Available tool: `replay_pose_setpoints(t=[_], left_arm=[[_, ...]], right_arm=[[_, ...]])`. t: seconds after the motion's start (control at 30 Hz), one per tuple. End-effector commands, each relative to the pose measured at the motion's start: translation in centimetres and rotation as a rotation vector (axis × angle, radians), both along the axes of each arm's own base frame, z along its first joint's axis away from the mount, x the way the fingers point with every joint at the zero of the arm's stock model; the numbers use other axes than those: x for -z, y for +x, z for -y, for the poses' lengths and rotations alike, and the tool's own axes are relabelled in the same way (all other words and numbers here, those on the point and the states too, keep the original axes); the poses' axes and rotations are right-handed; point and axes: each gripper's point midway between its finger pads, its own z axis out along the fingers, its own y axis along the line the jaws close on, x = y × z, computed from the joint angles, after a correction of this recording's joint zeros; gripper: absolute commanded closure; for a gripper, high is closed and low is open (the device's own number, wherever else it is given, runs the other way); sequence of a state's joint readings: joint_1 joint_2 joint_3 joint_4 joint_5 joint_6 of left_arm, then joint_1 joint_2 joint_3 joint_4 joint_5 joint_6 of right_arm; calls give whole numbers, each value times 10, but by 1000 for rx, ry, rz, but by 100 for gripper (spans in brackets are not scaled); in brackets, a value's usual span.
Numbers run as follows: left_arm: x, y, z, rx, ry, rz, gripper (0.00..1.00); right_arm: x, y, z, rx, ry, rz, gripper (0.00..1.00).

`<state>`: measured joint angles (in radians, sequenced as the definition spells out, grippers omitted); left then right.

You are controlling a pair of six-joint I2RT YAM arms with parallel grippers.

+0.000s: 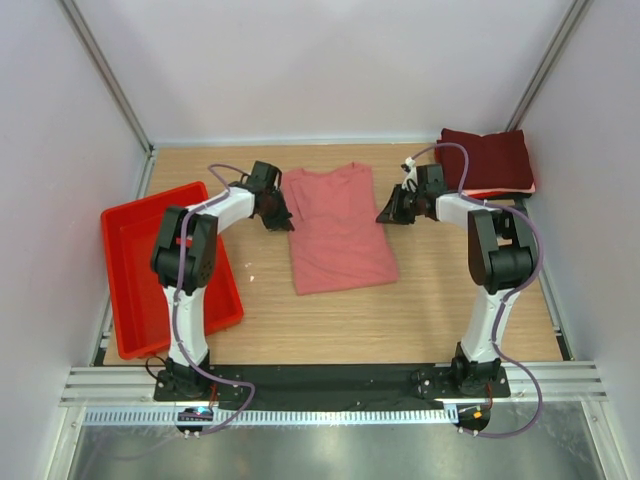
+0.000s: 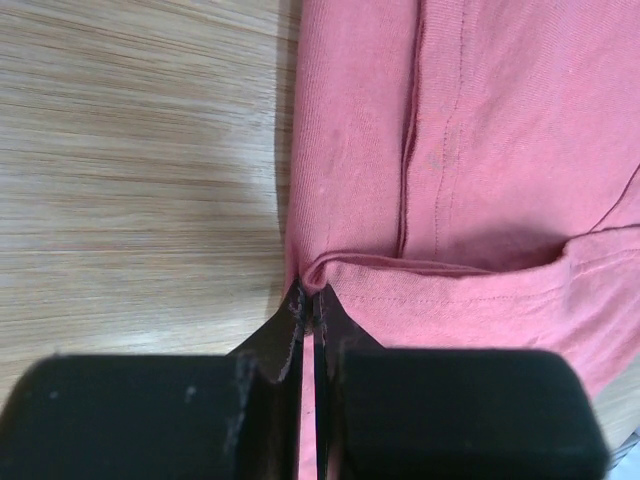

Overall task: Fold and stack the t-shirts
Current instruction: Fold the tshirt

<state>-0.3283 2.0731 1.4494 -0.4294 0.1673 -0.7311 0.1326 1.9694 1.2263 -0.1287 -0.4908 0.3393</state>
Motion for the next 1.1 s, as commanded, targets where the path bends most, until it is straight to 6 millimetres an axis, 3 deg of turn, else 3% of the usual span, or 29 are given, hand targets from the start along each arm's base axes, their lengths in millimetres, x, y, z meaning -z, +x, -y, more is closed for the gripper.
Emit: replay_pose_setpoints(t=[0.0,0.1,0.2,0.3,0.33,0.37,0.4,0.47,0.5,0.63,0.67,0.7,0.77,0.8,0.87,0.9,0.97,1.07], left_arm=[[-2,6,-22,-67,60,18,100],[0,6,-22,-62,60,15,100],[-2,6,-15,-24,34,13,100],[-16,6,-15,-12,30,35,80],[-24,7,-17,-16,33,49,70],[-37,5,-18,-18,36,67,67],[-45,4,-23,-26,56,86,65],[-54,-4,-29,-25,78,86,61],[-69,-8,-30,-21,76,112,60],[-79,-43,-30,23,97,94,59],[-77,-53,-28,38,99,86,59],[-74,-70,-24,62,99,73,59],[-67,-91,-17,78,77,47,57],[-53,-109,-17,87,74,4,57],[-55,-123,-2,112,22,13,55],[-42,-138,-3,117,21,-22,55],[-41,-146,11,129,-45,-18,54],[-29,-158,15,126,-53,-50,54]], right_arm=[[3,14,9,33,-16,44,99],[5,16,10,35,-12,39,96],[6,14,6,18,12,20,82],[-2,14,10,60,2,5,67],[-8,13,11,73,2,3,53],[-22,14,12,89,2,12,45],[-20,3,18,121,-22,-58,37],[-29,-10,22,139,-51,-106,35],[-26,-27,25,146,-67,-173,34],[-19,-71,44,186,-159,-266,33],[-11,-87,46,185,-165,-305,33],[-18,-93,44,186,-145,-299,33],[-11,-112,43,181,-133,-336,33],[-15,-115,44,187,-129,-323,33],[-9,-128,46,195,-139,-334,33],[-10,-130,46,200,-137,-327,32],[-4,-137,44,198,-115,-340,33],[4,-144,44,204,-112,-347,35]])
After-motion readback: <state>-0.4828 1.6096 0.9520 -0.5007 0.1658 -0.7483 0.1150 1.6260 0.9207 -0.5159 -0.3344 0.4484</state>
